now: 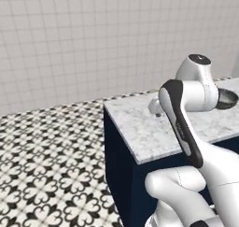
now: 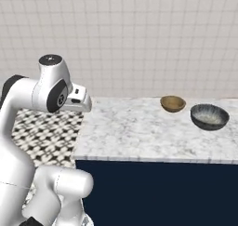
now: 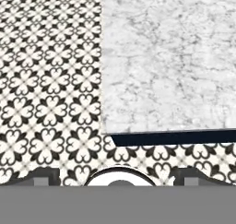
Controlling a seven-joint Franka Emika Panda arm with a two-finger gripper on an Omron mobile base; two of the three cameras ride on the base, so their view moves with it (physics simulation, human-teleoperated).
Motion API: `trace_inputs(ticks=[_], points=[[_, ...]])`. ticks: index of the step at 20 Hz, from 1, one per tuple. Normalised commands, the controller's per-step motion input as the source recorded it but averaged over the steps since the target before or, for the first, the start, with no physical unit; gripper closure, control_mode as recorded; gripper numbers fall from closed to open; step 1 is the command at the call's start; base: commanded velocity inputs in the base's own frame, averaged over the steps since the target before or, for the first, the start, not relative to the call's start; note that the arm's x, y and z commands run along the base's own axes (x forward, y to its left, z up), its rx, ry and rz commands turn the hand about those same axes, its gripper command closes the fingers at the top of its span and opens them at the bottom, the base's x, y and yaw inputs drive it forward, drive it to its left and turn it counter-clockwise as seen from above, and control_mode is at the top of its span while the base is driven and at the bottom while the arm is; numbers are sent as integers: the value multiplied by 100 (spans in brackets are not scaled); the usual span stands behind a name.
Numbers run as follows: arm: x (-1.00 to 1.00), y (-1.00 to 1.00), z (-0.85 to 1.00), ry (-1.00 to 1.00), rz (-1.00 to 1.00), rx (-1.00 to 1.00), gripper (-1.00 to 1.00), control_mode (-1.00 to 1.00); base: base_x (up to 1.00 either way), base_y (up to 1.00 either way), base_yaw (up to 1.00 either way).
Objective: Pick up the bowls on the counter and stack them on top of one another in the open cabinet. Place the smaller bowl on top of the larger bowl.
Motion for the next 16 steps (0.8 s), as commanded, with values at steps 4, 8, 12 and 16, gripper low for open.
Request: trace_inputs(ticks=[4,8,12,16], points=[[0,0,0,0,0,0,-100,100,0,-100,26],[0,0,0,0,0,0,-100,100,21,-100,25],[0,0,0,0,0,0,-100,100,12,-97,20],[0,0,0,0,0,0,-100,100,3,-69,13]])
